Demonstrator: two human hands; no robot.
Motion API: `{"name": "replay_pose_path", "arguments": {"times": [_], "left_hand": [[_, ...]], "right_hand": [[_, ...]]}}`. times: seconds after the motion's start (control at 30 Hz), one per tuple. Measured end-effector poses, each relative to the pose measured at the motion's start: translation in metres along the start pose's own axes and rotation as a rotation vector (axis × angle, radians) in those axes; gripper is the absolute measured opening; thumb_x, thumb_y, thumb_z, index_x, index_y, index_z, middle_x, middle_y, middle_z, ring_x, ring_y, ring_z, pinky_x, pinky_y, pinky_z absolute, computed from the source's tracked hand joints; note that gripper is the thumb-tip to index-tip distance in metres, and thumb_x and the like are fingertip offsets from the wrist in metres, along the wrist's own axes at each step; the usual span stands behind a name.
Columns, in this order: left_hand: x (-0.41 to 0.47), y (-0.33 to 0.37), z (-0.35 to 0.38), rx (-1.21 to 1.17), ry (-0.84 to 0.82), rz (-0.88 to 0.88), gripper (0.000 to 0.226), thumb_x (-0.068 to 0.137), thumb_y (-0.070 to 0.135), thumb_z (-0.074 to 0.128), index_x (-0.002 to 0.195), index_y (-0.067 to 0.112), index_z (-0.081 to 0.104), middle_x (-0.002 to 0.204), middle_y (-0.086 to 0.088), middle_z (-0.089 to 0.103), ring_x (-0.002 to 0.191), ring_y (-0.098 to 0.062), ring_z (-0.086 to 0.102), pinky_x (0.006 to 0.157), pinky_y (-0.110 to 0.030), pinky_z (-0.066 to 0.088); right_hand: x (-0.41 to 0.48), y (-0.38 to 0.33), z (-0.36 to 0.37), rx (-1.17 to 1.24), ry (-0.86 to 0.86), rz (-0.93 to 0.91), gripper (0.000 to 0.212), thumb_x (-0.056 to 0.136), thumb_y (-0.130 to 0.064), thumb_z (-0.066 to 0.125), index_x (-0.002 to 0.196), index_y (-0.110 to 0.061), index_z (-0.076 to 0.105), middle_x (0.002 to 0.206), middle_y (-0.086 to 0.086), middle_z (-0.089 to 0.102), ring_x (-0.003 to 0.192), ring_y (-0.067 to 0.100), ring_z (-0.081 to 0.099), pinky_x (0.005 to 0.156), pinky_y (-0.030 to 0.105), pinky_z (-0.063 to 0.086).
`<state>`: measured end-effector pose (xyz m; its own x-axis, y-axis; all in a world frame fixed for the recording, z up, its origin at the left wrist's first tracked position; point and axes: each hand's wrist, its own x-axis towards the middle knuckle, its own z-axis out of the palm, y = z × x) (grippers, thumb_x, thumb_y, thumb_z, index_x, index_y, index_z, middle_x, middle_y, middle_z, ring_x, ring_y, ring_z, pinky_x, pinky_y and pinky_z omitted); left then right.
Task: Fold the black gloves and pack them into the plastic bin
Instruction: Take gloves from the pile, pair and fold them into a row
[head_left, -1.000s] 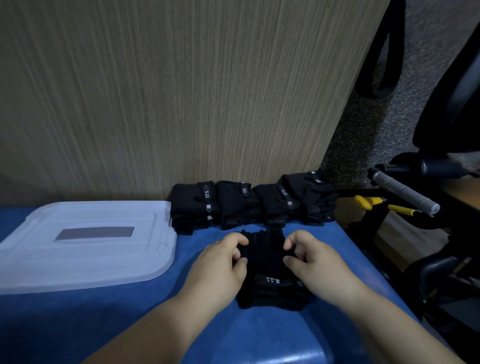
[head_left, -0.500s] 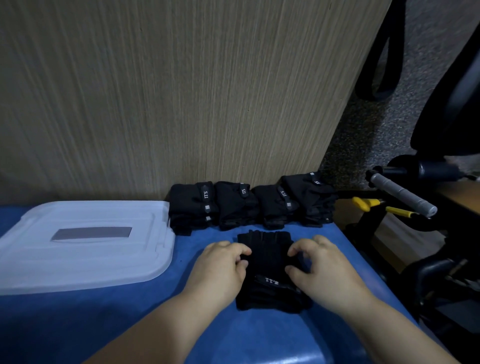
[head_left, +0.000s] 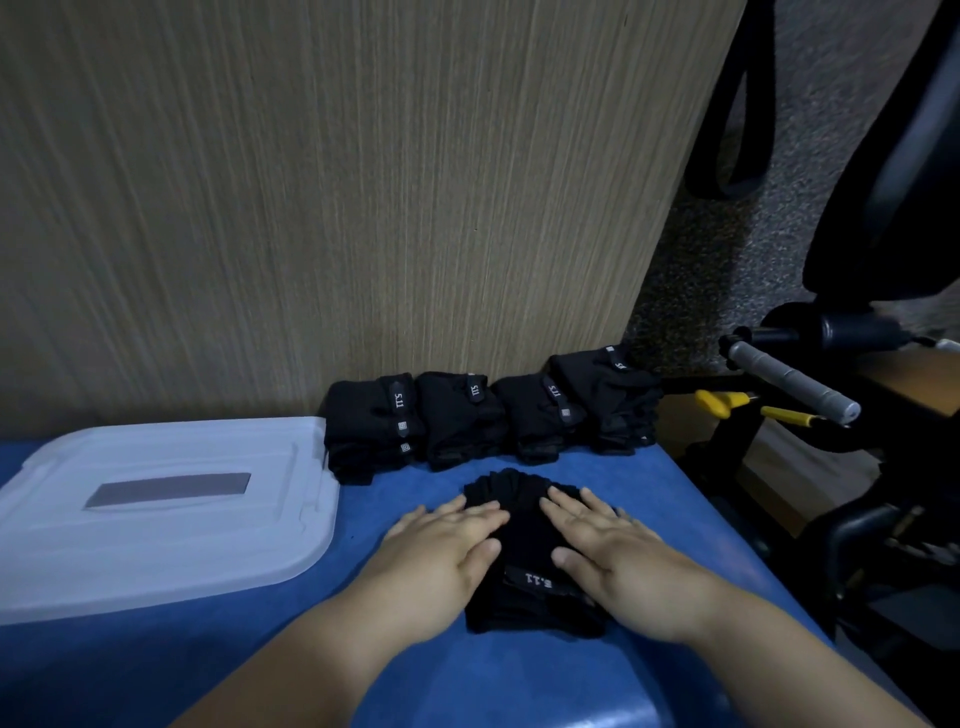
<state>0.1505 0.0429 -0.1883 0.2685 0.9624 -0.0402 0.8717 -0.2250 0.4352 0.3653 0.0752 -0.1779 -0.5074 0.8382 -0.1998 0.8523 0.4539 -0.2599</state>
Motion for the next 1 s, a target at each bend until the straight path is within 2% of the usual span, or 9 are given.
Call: {"name": "replay_pose_path", "arguments": {"times": [0.2,0.33,0.43,0.5,0.6,0.67,0.77,0.87,1.0], "left_hand": [[-0.007,-0.002,-0.001,0.099,0.004,-0.064,0.049,0.102,0.048,0.02,0.15,0.043,0.014,0.156,0.028,0.008,0.146,-0.002,-0.004,0.12,-0.036,-0.004],[-0.014,-0.011,-0.005,0.106,0.058,-0.127,0.057,0.099,0.054,0.03,0.151,0.037,0.015,0.158,0.022,0.009,0.147,-0.004,-0.002,0.121,-0.034,0.001],[-0.019,-0.014,-0.009,0.008,0.175,-0.071,0.061,0.097,0.044,0.046,0.15,0.037,0.016,0.154,0.025,0.009,0.145,-0.001,0.002,0.12,-0.029,0.008],[-0.021,-0.014,-0.012,-0.052,0.196,0.061,0.064,0.096,0.025,0.051,0.146,0.046,0.016,0.147,0.037,0.005,0.139,0.012,-0.003,0.119,-0.022,0.007],[-0.02,-0.01,-0.012,-0.113,0.087,0.186,0.077,0.09,0.006,0.048,0.137,0.058,0.019,0.135,0.049,0.012,0.128,0.027,-0.006,0.108,-0.006,0.003],[-0.018,-0.009,-0.009,-0.144,0.013,0.184,0.077,0.088,0.006,0.046,0.13,0.065,0.02,0.133,0.042,0.025,0.129,0.021,0.01,0.113,-0.012,0.014],[-0.014,-0.011,-0.007,-0.172,-0.044,0.158,0.068,0.088,0.01,0.049,0.126,0.064,0.03,0.132,0.035,0.033,0.13,0.01,0.021,0.115,-0.024,0.02],[-0.012,-0.015,-0.006,-0.164,-0.034,0.193,0.053,0.09,0.017,0.057,0.123,0.057,0.043,0.126,0.042,0.034,0.128,0.015,0.021,0.115,-0.022,0.02],[-0.011,-0.015,-0.003,-0.165,-0.001,0.215,0.044,0.09,0.026,0.062,0.116,0.058,0.047,0.124,0.04,0.04,0.124,0.016,0.023,0.109,-0.012,0.019]], "right_hand": [[-0.005,0.005,-0.004,0.009,-0.028,0.059,0.056,0.101,-0.049,0.022,0.152,-0.039,-0.001,0.156,-0.025,-0.009,0.144,0.005,-0.018,0.117,0.031,-0.009],[-0.009,0.008,-0.007,0.036,0.061,0.087,0.052,0.101,-0.048,0.023,0.151,-0.041,0.009,0.157,-0.025,-0.003,0.145,0.005,-0.014,0.12,0.036,-0.001],[-0.014,0.01,-0.015,0.064,0.264,0.06,0.048,0.101,-0.04,0.035,0.148,-0.038,0.027,0.155,-0.022,0.017,0.146,0.006,0.005,0.119,0.031,0.012],[-0.018,0.013,-0.021,0.035,0.367,-0.02,0.044,0.099,-0.026,0.046,0.141,-0.037,0.04,0.143,-0.022,0.036,0.137,0.005,0.024,0.114,0.023,0.02],[-0.022,0.013,-0.027,0.076,0.259,-0.102,0.051,0.089,-0.01,0.056,0.124,-0.047,0.05,0.123,-0.033,0.043,0.123,-0.003,0.032,0.108,0.015,0.026],[-0.023,0.012,-0.026,0.105,0.115,-0.124,0.061,0.084,-0.005,0.058,0.124,-0.05,0.049,0.128,-0.037,0.037,0.125,-0.006,0.03,0.103,0.002,0.018],[-0.022,0.011,-0.023,0.111,-0.019,-0.106,0.073,0.08,-0.003,0.056,0.139,-0.044,0.04,0.147,-0.026,0.027,0.137,0.0,0.021,0.105,0.007,0.013],[-0.024,0.011,-0.024,0.111,-0.045,-0.096,0.077,0.081,-0.003,0.056,0.143,-0.043,0.034,0.151,-0.024,0.022,0.135,-0.002,0.018,0.1,0.005,0.01],[-0.024,0.01,-0.025,0.119,-0.059,-0.105,0.076,0.083,-0.006,0.06,0.144,-0.042,0.033,0.149,-0.026,0.02,0.131,-0.005,0.016,0.094,-0.002,0.008]]}}
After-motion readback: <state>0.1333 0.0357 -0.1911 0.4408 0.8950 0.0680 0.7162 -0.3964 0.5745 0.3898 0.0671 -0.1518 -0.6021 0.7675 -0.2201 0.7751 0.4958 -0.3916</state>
